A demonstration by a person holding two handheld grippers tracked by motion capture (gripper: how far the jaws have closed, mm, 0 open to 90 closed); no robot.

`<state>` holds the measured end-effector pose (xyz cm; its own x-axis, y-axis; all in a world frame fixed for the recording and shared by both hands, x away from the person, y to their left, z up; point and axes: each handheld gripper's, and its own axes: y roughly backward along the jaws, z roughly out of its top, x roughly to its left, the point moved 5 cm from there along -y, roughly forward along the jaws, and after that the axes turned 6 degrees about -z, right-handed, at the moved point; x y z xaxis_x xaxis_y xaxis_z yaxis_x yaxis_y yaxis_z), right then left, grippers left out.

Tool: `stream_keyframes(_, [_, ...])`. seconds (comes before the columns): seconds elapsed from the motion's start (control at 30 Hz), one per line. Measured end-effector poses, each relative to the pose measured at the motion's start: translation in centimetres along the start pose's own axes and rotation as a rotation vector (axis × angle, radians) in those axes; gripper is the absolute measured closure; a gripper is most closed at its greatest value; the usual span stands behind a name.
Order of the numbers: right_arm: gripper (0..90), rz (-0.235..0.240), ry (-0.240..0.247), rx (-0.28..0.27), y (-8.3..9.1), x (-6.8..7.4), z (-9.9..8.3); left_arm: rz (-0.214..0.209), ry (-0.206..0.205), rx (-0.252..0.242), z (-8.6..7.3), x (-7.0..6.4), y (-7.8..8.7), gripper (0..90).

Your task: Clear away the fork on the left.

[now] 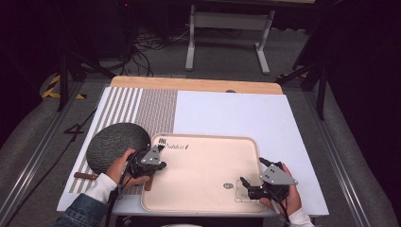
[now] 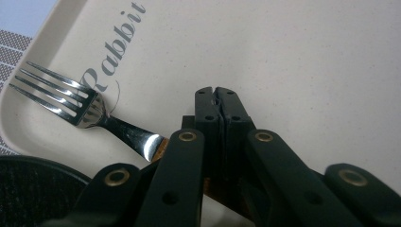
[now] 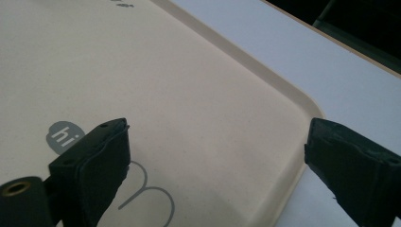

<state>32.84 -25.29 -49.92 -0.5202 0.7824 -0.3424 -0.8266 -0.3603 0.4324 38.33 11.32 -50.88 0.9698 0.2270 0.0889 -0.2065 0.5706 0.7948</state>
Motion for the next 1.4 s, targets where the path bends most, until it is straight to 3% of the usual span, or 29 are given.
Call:
stream_keyframes(0.2, [8.5,0.000,0.000,-0.001,0.0,0.0,0.0,0.001,-0.010,-0.017,0.3,-0.3,0.1,86.4])
stream_keyframes(0.33, [8.5,-0.005,-0.001,-0.004,0.1,-0.1,0.0,-0.006,-0.046,-0.051,0.8,-0.6,0.2,85.0])
stream_keyframes(0.53, [8.5,-0.006,-0.004,-0.008,0.1,-0.1,0.1,0.002,-0.068,-0.106,1.4,-0.8,0.5,82.0])
stream_keyframes(0.7, [8.5,-0.002,-0.005,-0.014,0.2,-0.1,0.2,0.052,-0.080,-0.124,1.9,-1.1,0.8,69.3])
stream_keyframes(0.93, [8.5,0.002,-0.003,-0.017,0.3,0.0,0.2,0.072,-0.092,-0.216,2.4,-1.4,1.5,51.1])
stream_keyframes(0.97, [8.5,0.003,-0.006,-0.018,0.2,0.0,0.2,0.083,-0.095,-0.227,2.5,-1.3,1.6,43.5])
stream_keyframes(1.0, [8.5,0.003,-0.006,-0.018,0.2,0.0,0.2,0.099,-0.091,-0.228,2.6,-1.3,1.6,43.5])
stream_keyframes(1.2, [8.5,0.005,-0.004,-0.026,0.4,0.0,0.3,0.125,-0.070,-0.246,2.9,-1.4,1.4,21.1])
stream_keyframes(1.4, [8.5,0.009,0.000,-0.029,0.4,0.1,0.4,0.138,-0.075,-0.290,3.7,-1.0,1.5,17.1])
